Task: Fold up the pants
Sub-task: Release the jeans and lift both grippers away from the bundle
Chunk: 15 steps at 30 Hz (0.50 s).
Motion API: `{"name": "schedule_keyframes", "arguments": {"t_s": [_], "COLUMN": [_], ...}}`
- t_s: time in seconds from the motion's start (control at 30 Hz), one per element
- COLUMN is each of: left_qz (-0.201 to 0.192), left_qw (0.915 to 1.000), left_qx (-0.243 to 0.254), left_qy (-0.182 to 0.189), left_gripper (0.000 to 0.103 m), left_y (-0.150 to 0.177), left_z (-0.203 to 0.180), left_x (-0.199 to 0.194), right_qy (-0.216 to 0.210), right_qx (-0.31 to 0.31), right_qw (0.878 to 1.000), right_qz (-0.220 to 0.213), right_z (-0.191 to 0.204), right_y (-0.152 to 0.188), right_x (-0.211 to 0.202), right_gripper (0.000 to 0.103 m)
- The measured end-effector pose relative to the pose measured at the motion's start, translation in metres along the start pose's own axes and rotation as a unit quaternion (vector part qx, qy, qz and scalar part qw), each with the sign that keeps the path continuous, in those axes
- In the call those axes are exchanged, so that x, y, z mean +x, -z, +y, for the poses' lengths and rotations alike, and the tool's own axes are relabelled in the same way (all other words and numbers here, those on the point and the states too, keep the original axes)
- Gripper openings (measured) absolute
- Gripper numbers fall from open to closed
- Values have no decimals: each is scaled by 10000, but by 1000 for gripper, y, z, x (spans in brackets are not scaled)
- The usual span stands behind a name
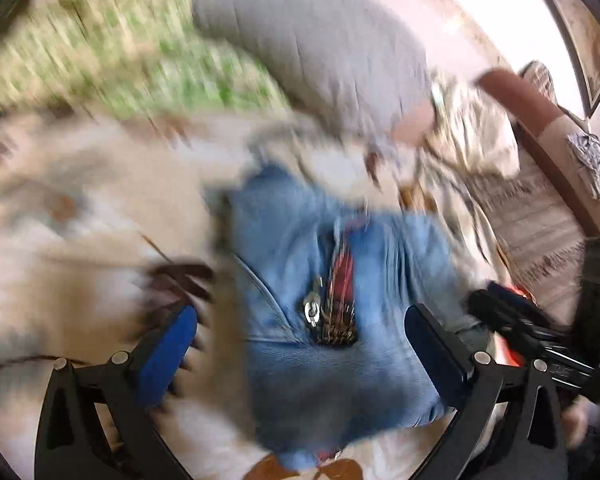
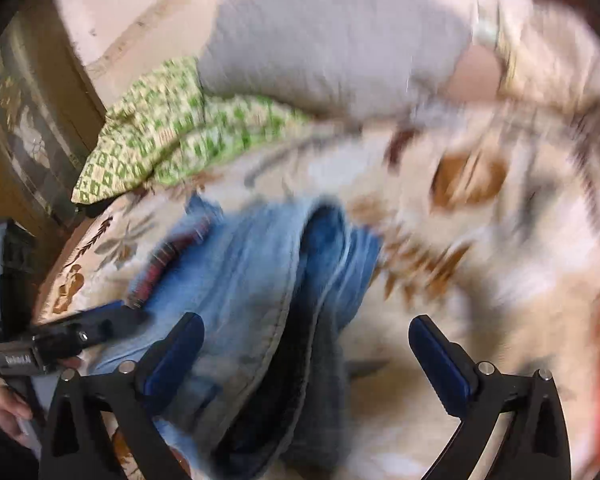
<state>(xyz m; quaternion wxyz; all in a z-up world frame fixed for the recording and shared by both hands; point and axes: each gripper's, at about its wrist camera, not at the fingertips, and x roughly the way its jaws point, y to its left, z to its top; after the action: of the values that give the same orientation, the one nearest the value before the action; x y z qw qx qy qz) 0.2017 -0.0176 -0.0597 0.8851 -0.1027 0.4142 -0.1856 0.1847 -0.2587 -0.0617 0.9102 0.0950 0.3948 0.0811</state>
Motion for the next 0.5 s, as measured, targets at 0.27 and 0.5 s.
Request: {"name": "schedule_keyframes", "arguments": {"t_s": [0.27,0.5], "left_qz": [-1270,-1058], "left_qw": [9739,9781], "left_qx": [941,852], "left_qy": [-1631,-1577], "left_gripper": [103,103], "left_y": [39,91], "left_z": [-55,-68], "left_x": [-97,-111], "right_qy": [1117,1251], "right_qx": [-308,59], "right_qw": [9892,9890], "right_qz": [-903,-789], "right_z": [43,50], "right_y": [9,75], "right_x": [-113,-148], "right_gripper": [103,103]}}
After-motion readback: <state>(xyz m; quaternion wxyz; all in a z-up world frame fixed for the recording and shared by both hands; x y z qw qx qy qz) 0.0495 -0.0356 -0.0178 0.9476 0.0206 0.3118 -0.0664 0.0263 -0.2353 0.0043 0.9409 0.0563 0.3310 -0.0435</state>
